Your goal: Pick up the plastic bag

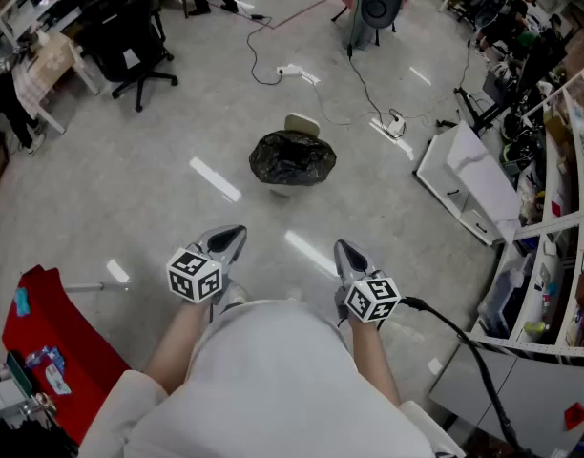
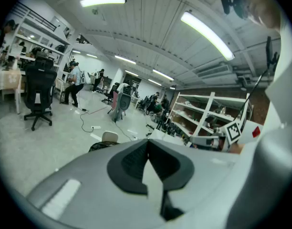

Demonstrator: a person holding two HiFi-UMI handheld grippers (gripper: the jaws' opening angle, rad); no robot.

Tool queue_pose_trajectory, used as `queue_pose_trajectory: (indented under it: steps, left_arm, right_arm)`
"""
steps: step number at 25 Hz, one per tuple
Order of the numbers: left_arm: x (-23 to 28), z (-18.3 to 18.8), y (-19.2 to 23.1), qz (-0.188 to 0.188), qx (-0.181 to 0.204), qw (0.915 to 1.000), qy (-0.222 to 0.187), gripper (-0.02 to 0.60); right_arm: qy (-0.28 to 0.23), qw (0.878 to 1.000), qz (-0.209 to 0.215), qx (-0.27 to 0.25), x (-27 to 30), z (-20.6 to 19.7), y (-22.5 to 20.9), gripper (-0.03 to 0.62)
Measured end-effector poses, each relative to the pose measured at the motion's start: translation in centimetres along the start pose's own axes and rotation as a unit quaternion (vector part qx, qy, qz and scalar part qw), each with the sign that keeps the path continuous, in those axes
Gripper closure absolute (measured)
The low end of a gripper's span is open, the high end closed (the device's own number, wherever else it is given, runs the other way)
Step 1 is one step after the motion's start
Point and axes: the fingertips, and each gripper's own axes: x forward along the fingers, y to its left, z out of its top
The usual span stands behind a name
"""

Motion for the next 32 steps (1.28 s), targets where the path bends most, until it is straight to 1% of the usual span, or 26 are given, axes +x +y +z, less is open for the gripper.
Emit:
queue_pose_trajectory:
  steps: [11, 19, 25, 32]
  left_arm:
    - [0.3, -0.7, -0.9, 0.007, -0.001, 1.0000, 0.001, 0.577]
    - [1.2, -1.1, -2.7, 0.017, 0.004, 0.9998, 0.002, 0.577]
    - [2.2, -1.1, -4.1, 0.038, 0.025, 0.9990, 0.001, 0.577]
    - [3.4, -2.0, -5.4, 0.062, 0.029, 0.9976, 0.001, 0.577]
  right_arm:
    - [-0.003, 1.000, 0.006, -0.002, -0.6, 0.1, -0.8, 0.592]
    - [0.002, 1.000, 0.024, -0.002, -1.7, -0.2, -2.0, 0.592]
    - [0.006, 0.999, 0.045, -0.014, -3.4, -0.1, -3.5, 0.592]
    - [0.002, 0.997, 0.073, -0.028, -5.1, -0.1, -6.0, 0.592]
